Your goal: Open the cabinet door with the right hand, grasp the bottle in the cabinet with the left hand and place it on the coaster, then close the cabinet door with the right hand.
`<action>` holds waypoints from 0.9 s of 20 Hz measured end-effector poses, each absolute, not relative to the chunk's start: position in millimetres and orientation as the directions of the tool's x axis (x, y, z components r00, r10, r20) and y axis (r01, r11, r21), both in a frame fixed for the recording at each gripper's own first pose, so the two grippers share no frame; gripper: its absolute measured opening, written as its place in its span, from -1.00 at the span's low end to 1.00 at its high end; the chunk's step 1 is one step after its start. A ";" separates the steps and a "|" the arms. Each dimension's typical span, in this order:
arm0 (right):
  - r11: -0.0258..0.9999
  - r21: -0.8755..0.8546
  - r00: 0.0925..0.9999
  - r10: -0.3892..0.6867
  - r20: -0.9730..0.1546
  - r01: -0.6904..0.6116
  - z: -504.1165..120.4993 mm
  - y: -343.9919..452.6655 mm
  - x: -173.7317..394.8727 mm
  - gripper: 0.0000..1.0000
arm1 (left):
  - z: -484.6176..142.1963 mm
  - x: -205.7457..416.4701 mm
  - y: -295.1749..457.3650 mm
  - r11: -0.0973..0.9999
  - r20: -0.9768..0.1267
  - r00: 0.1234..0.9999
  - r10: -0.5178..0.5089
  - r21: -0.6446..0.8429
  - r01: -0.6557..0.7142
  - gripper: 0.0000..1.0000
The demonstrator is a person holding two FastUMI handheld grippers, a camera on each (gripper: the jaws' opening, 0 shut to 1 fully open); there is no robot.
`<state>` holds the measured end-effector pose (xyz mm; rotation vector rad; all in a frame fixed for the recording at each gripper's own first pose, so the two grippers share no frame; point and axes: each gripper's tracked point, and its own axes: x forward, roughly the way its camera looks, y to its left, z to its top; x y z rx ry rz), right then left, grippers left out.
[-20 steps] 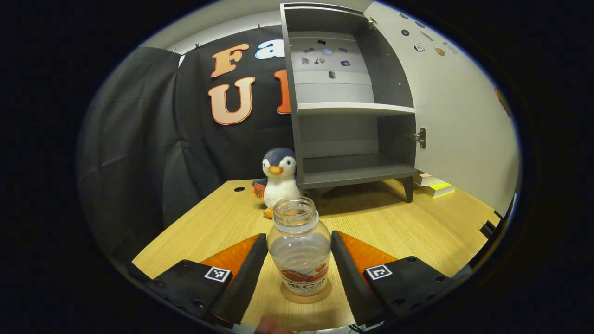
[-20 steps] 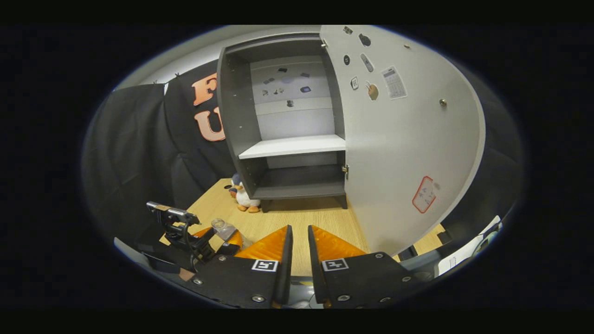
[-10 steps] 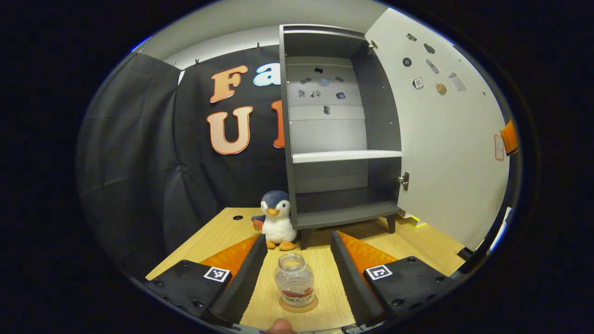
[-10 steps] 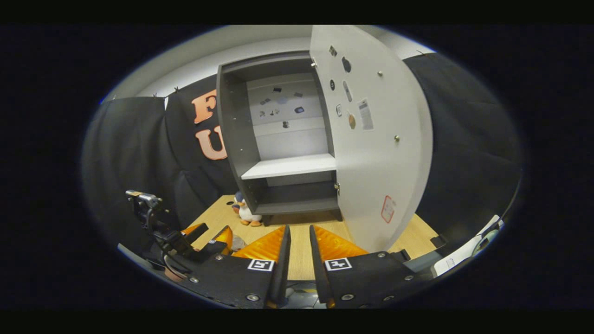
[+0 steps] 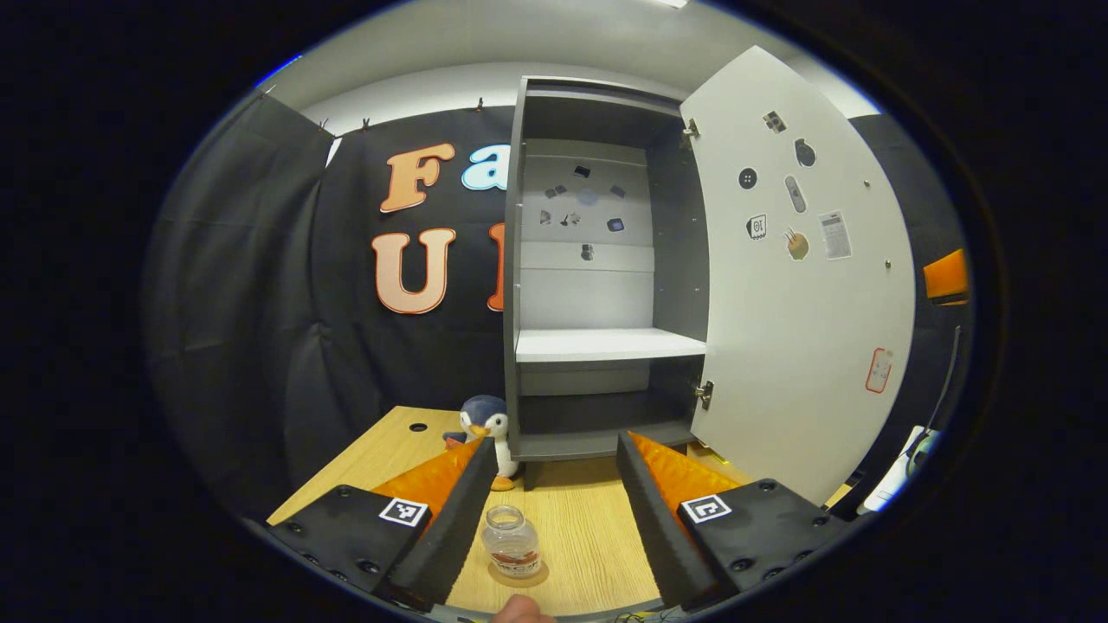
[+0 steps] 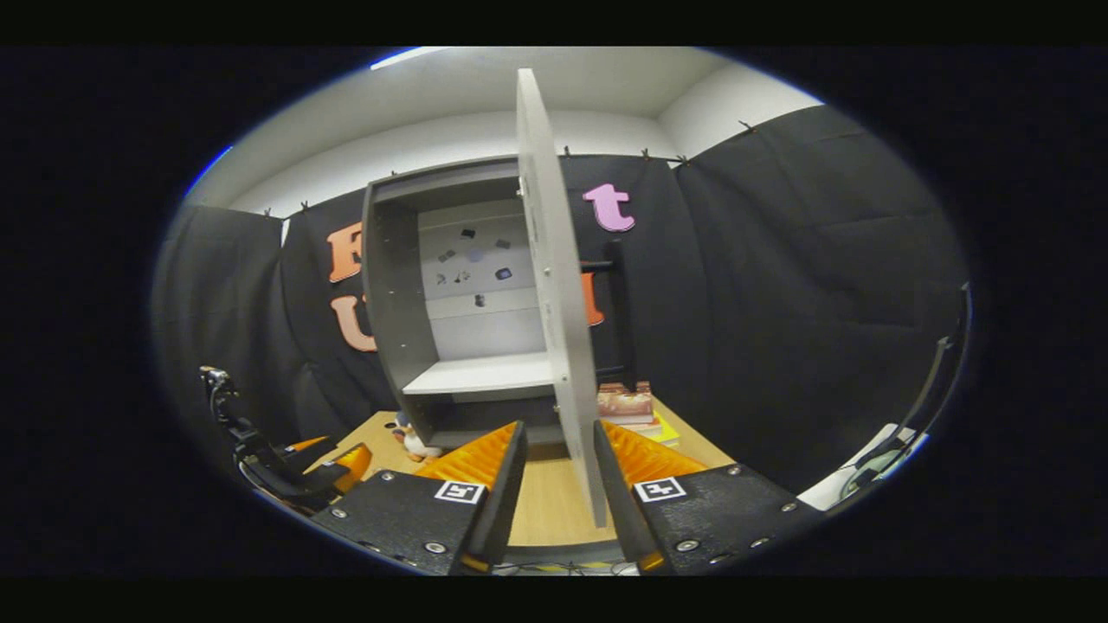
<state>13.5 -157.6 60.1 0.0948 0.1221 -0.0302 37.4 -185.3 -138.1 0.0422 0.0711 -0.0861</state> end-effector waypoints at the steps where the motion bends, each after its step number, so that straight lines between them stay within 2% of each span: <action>1: 0.995 0.088 0.993 -0.037 -0.116 0.047 64.4 -169.5 15.3 -0.01 | -134.5 35.7 -183.0 0.995 -0.072 0.994 -0.080 0.049 0.084 0.82; 3: 0.995 0.082 0.993 -0.052 -0.105 0.061 71.7 -188.0 21.8 0.00 | -127.7 33.6 -177.4 0.995 -0.071 0.995 -0.071 0.062 0.075 0.82; 4: 0.995 0.079 0.994 -0.055 -0.097 0.063 75.8 -196.6 25.5 0.10 | -123.7 32.7 -176.1 0.995 -0.070 0.995 -0.070 0.067 0.074 0.82; 5: 0.995 0.079 0.994 -0.059 -0.094 0.067 76.8 -203.6 33.6 0.02 | -120.2 31.3 -175.2 0.994 -0.068 0.995 -0.069 0.075 0.074 0.82; 6: 0.995 0.084 0.994 -0.054 -0.097 0.062 76.6 -205.4 40.3 0.12 | -117.9 30.3 -173.5 0.994 -0.067 0.996 -0.067 0.083 0.072 0.82; 7: 0.994 0.093 0.994 -0.049 -0.098 0.058 76.5 -205.8 46.0 0.06 | -116.1 30.7 -172.6 0.993 -0.068 0.995 -0.070 0.087 0.076 0.82; 10: 0.994 0.109 0.995 -0.017 -0.094 0.027 78.7 -201.5 57.8 0.08 | -112.9 33.0 -166.6 0.994 -0.084 0.994 -0.066 0.083 0.073 0.82; 11: 0.995 0.095 0.995 -0.023 -0.096 0.032 77.7 -202.5 56.8 -0.02 | -111.8 32.9 -161.7 0.995 -0.087 0.995 -0.057 0.081 0.064 0.81; 12: 0.996 0.083 0.995 -0.021 -0.096 0.029 76.2 -202.2 58.5 0.18 | -111.1 32.6 -158.6 0.995 -0.089 0.995 -0.053 0.078 0.060 0.81; 13: 0.997 0.079 0.995 -0.019 -0.094 0.027 76.5 -199.5 58.9 0.18 | -111.2 32.3 -155.9 0.995 -0.093 0.995 -0.048 0.077 0.055 0.82; 14: 0.996 0.083 0.995 -0.013 -0.098 0.021 76.1 -195.9 59.2 0.08 | -110.9 31.8 -150.0 0.996 -0.095 0.995 -0.039 0.079 0.047 0.82; 18: 0.995 0.091 0.994 0.055 -0.095 -0.047 74.8 -160.6 58.2 0.04 | -109.4 33.5 -136.3 0.996 -0.099 0.995 -0.025 0.085 0.033 0.82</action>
